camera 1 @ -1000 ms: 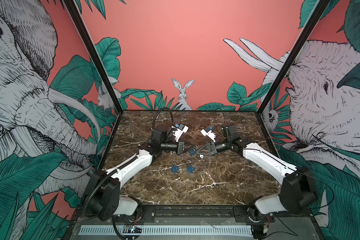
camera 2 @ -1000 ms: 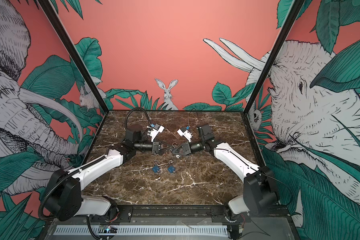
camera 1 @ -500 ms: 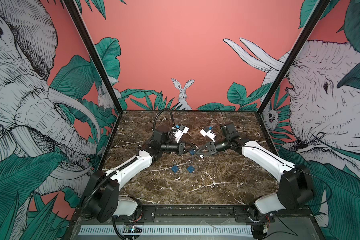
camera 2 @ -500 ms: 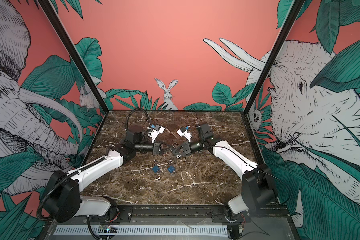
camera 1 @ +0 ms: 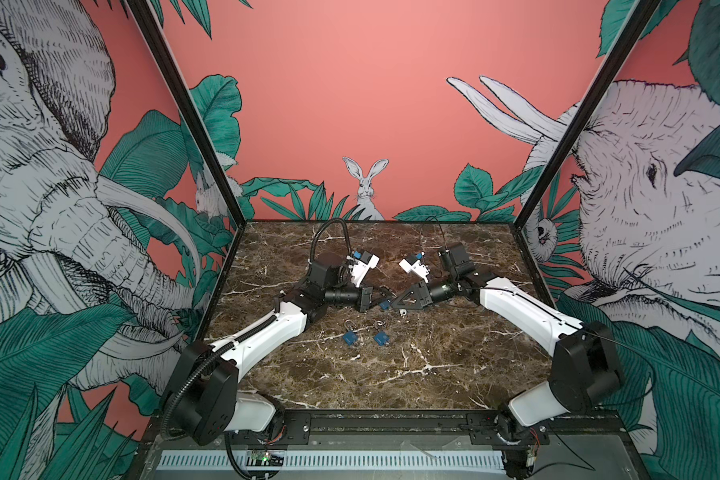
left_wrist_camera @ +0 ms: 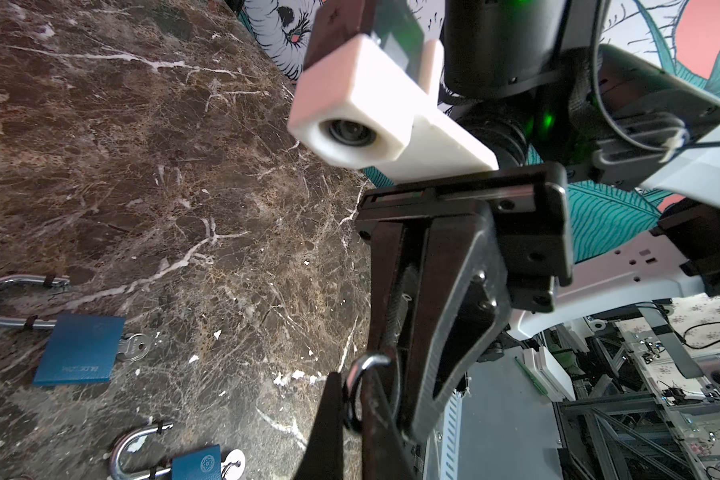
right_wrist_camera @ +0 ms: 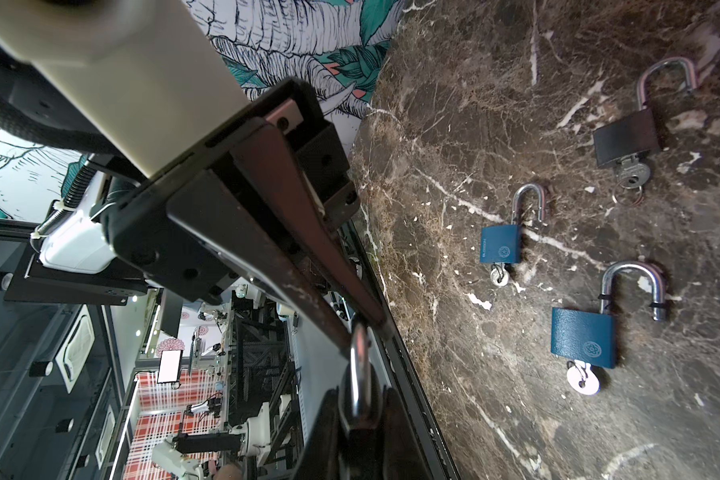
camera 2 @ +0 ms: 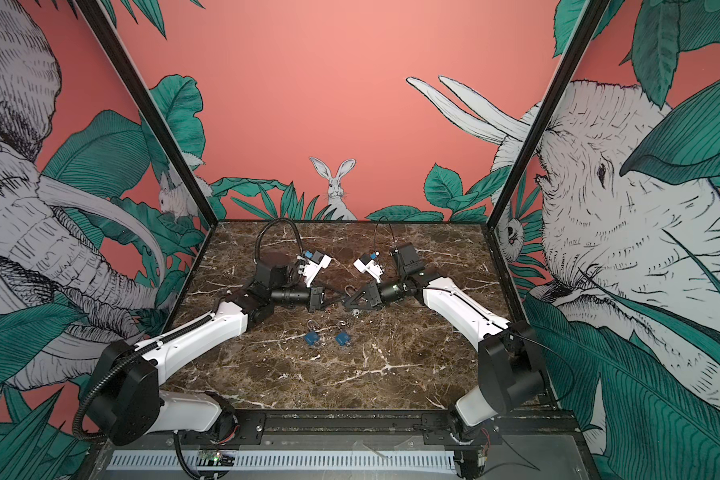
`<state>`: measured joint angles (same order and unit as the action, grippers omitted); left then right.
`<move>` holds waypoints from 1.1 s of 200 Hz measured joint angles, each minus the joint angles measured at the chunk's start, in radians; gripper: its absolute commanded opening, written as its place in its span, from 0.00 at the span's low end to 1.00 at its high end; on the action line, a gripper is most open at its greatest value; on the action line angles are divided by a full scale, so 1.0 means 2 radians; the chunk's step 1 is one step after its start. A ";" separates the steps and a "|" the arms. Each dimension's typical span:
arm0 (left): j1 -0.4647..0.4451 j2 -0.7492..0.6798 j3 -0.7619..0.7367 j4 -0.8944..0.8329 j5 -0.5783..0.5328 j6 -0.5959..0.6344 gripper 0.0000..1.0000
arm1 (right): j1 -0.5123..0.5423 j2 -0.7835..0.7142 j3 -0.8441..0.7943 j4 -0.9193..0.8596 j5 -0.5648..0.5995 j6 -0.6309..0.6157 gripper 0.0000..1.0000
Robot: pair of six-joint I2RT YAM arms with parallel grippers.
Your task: Lock with the key
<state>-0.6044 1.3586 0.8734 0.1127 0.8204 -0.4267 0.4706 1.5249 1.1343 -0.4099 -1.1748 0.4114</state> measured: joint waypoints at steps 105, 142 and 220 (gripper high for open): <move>0.012 -0.008 0.015 0.036 0.018 -0.061 0.04 | -0.005 -0.036 -0.046 0.125 -0.008 0.021 0.00; 0.016 -0.008 0.021 0.037 0.027 -0.073 0.13 | -0.004 -0.040 -0.051 0.151 -0.011 0.028 0.00; 0.016 -0.007 0.021 0.046 0.042 -0.092 0.11 | 0.002 -0.040 -0.051 0.172 -0.012 0.028 0.00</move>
<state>-0.5732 1.3445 0.9157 0.2050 0.9047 -0.6113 0.4740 1.4441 1.0325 -0.0654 -1.1995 0.4683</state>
